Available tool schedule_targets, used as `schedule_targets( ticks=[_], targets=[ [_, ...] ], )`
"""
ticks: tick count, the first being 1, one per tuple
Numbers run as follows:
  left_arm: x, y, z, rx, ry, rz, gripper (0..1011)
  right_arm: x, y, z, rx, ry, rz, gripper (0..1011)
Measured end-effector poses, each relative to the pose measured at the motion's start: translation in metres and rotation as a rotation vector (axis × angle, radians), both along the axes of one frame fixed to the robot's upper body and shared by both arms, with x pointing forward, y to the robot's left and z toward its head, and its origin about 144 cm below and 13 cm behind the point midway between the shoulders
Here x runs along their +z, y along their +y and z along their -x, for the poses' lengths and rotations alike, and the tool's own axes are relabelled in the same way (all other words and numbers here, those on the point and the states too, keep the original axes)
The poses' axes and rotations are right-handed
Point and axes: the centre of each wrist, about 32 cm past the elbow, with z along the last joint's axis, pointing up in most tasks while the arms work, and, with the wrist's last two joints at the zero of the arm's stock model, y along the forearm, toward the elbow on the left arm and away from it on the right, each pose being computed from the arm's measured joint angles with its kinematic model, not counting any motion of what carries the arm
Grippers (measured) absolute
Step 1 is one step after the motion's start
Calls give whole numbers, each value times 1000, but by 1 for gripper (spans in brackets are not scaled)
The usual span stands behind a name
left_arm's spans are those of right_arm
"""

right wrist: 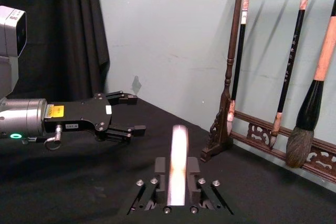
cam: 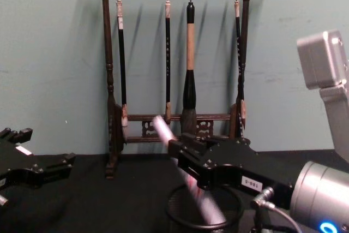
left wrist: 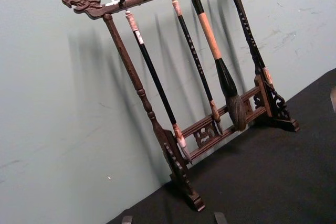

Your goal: Pick up the water-based marker from the table and place it into the pen holder.

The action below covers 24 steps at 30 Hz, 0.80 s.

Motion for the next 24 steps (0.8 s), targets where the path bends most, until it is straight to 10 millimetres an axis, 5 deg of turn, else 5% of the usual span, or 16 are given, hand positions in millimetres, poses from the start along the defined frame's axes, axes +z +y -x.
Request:
schedule_targets(
  ticks=[24],
  targets=[
    [0, 0, 0, 0, 0, 0, 1001, 2, -3, 0, 1, -5, -9, 961]
  ],
)
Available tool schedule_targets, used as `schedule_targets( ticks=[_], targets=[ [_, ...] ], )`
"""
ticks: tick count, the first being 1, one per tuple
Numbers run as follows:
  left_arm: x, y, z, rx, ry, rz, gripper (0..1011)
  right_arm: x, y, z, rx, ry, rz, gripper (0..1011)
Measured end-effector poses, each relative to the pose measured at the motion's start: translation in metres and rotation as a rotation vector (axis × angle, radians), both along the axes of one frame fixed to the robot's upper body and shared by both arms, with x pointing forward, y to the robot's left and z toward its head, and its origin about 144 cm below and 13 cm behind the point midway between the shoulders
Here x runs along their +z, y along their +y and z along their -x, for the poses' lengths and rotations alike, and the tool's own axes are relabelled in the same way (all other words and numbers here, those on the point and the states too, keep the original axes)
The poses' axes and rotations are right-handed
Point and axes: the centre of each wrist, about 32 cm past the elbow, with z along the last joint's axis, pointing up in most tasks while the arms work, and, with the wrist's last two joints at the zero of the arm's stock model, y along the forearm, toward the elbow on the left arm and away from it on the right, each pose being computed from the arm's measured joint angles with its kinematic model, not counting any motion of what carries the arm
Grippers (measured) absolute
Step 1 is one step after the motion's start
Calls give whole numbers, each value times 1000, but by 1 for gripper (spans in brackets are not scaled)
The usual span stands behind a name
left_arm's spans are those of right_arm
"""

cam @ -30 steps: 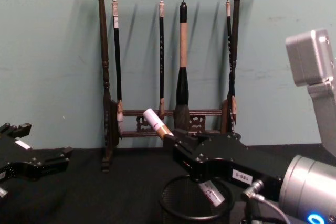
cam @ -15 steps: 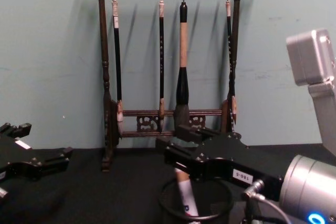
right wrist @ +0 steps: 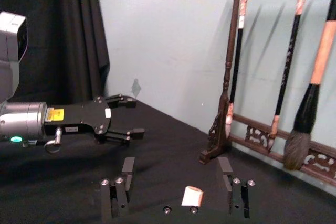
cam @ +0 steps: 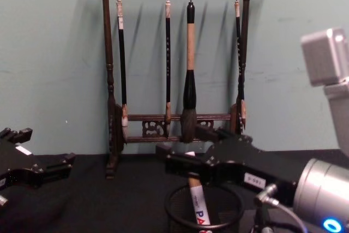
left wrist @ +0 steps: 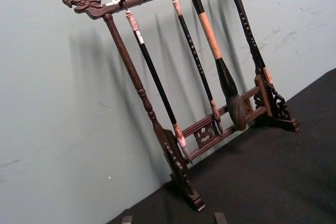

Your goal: Pick up the water-based marker from the table and place it into the pen holder.

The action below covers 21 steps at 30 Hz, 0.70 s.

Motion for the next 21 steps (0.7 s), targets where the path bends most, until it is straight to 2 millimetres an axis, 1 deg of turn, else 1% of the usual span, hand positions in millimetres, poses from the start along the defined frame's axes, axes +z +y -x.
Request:
schedule_targets(
  ticks=[2, 4, 9, 10, 13, 16, 17, 18, 19, 21],
  targets=[
    [0, 0, 0, 0, 0, 0, 1001, 2, -1, 0, 0, -6, -3, 1002],
    [0, 0, 0, 0, 0, 0, 1001, 5, -3, 0, -1, -13, -6, 1003],
    [0, 0, 0, 0, 0, 0, 1001, 20, -11, 2, -23, -54, -22, 1003],
    [0, 0, 0, 0, 0, 0, 1001, 20, -11, 2, -23, -54, -22, 1003],
    [0, 0, 0, 0, 0, 0, 1001, 31, -22, 5, -77, -73, -23, 1003],
    [0, 0, 0, 0, 0, 0, 1001, 37, -31, 8, -133, -61, -17, 1003],
    [0, 0, 0, 0, 0, 0, 1001, 37, -31, 8, -133, -61, -17, 1002],
    [0, 0, 0, 0, 0, 0, 1001, 40, -38, 10, -173, -44, -10, 1003],
    [0, 0, 0, 0, 0, 0, 1001, 40, -38, 10, -173, -44, -10, 1003],
    [0, 0, 0, 0, 0, 0, 1001, 42, -46, 14, -216, -20, 3, 1003]
  ],
)
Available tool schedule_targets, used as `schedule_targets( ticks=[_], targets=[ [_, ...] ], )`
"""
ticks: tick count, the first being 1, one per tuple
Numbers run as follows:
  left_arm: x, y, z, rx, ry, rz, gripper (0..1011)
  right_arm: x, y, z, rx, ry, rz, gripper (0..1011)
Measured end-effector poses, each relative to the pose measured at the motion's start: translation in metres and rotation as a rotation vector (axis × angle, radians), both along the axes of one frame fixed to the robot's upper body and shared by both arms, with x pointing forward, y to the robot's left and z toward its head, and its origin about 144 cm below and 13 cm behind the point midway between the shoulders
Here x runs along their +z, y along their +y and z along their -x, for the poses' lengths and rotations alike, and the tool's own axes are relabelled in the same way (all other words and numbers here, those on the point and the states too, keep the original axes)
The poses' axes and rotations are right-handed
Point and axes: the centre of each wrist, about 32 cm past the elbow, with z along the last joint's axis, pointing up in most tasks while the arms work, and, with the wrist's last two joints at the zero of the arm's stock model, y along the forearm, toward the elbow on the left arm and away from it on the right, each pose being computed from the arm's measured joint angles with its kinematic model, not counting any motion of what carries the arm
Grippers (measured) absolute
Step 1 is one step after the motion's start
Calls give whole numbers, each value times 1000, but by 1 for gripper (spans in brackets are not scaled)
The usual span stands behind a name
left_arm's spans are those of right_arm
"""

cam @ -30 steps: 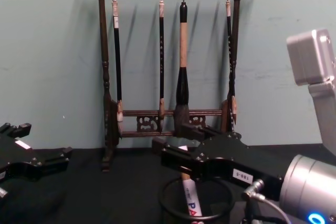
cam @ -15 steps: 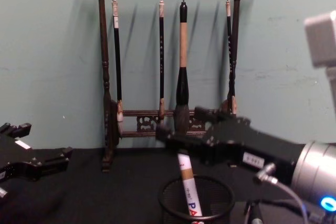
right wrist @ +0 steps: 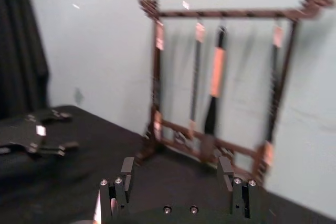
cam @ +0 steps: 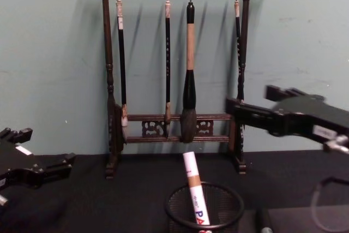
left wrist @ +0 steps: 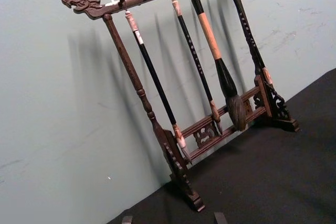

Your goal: Pick up the water-based marker from the table and place it into the pen holder.

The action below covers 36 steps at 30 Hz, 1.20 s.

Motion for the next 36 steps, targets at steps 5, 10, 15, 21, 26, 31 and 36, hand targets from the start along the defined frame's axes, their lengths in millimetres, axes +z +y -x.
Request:
schedule_targets(
  ticks=[5, 10, 15, 21, 26, 31, 36],
  targets=[
    [0, 0, 0, 0, 0, 0, 1001, 2, -13, 6, -83, 90, 41, 1003],
    [0, 0, 0, 0, 0, 0, 1001, 3, -23, 9, -140, 234, 134, 1003],
    [0, 0, 0, 0, 0, 0, 1001, 3, -23, 8, -146, 316, 193, 1003],
    [0, 0, 0, 0, 0, 0, 1001, 2, -17, 3, -144, 395, 269, 1003],
    [0, 0, 0, 0, 0, 0, 1001, 1, -9, 0, -151, 430, 310, 1003],
    [0, 0, 0, 0, 0, 0, 1001, -2, 2, -4, -166, 477, 332, 1002],
    [0, 0, 0, 0, 0, 0, 1001, -5, 10, -7, -166, 497, 344, 1002]
  ],
)
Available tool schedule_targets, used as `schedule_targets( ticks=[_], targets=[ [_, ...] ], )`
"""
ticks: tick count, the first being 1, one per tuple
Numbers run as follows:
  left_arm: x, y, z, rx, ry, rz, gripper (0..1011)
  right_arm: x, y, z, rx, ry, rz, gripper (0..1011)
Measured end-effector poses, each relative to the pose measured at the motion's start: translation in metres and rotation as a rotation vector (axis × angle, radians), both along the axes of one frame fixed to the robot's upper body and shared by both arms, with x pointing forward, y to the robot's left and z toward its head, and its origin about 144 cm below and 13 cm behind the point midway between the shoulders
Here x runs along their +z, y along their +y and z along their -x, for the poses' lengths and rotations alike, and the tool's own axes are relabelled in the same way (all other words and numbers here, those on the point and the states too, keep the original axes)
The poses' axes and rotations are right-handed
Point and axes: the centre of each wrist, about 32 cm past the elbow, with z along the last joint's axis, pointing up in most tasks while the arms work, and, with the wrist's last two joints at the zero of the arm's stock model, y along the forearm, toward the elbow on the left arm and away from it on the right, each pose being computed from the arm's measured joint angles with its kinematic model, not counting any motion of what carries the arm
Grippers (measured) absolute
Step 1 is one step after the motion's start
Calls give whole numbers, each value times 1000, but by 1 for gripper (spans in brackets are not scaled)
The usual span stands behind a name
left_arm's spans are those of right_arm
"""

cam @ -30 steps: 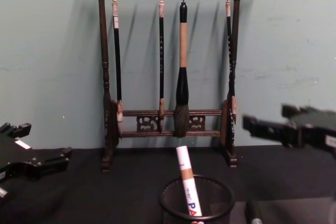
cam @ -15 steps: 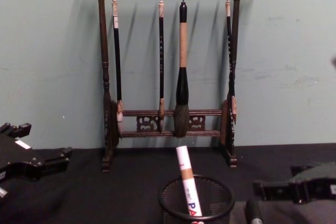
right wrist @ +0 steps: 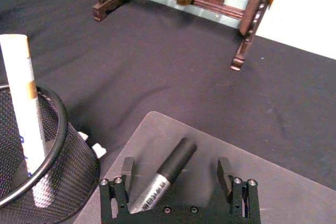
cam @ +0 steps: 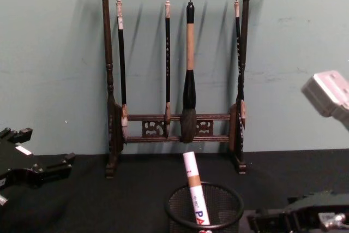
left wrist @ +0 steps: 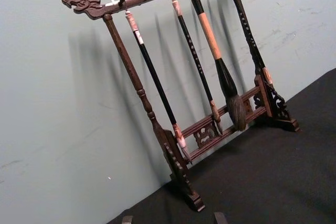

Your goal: Pick up the water-based marker from the table and place it into the pen holder.

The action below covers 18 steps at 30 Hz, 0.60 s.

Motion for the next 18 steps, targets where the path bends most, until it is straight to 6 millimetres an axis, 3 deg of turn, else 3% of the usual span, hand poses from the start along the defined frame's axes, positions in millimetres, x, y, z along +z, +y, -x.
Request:
schedule_targets(
  ticks=[18],
  targets=[
    [0, 0, 0, 0, 0, 0, 1001, -7, 13, -5, 8, 31, 26, 1003]
  ],
)
